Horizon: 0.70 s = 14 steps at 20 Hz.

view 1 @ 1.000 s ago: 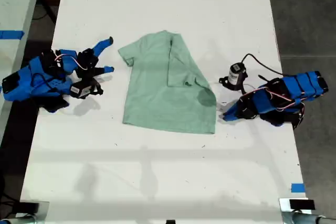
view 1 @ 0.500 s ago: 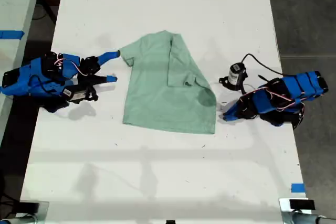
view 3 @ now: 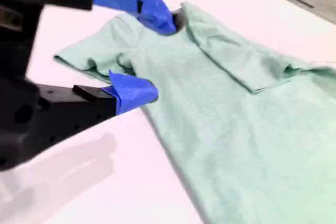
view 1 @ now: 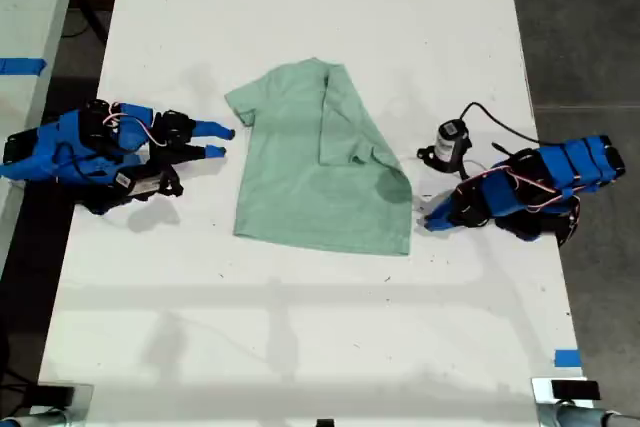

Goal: Fold t shirt

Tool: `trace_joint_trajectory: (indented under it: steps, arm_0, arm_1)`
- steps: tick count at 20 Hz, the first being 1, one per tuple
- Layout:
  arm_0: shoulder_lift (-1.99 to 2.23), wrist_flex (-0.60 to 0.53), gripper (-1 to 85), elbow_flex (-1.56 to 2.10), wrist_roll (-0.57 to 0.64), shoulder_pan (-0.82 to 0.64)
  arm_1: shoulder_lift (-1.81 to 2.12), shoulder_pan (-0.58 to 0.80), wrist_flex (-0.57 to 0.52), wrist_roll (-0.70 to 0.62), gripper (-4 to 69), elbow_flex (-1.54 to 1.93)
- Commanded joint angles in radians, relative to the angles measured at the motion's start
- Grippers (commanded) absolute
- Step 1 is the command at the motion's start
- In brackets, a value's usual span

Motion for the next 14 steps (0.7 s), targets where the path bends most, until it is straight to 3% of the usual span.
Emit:
trace_joint_trajectory:
  steps: [1,7,11,12,13,14]
  arm_0:
    - [-0.394,0.120,29.9,-0.305,0.195,-0.189]
    - [-1.545,0.118,34.5,-1.008,0.747,-0.577]
    - [-1.948,0.112,34.0,-1.221,0.819,-0.600]
    - [-2.019,0.100,30.7,-1.246,0.815,-0.589]
    - [-2.080,0.094,20.7,-1.272,0.805,-0.572]
    - [-2.117,0.092,4.0,-1.279,0.773,-0.561]
  arm_1:
    - [0.012,-0.009,-0.005,-0.012,4.2,0.058]
    - [0.012,-0.009,-0.005,-0.012,4.2,0.058]
    - [0.012,-0.009,-0.005,-0.012,4.1,0.058]
    - [0.012,-0.009,-0.005,-0.012,4.1,0.058]
    - [0.012,-0.009,-0.005,-0.012,4.1,0.058]
    - [0.012,-0.009,-0.005,-0.012,4.1,0.058]
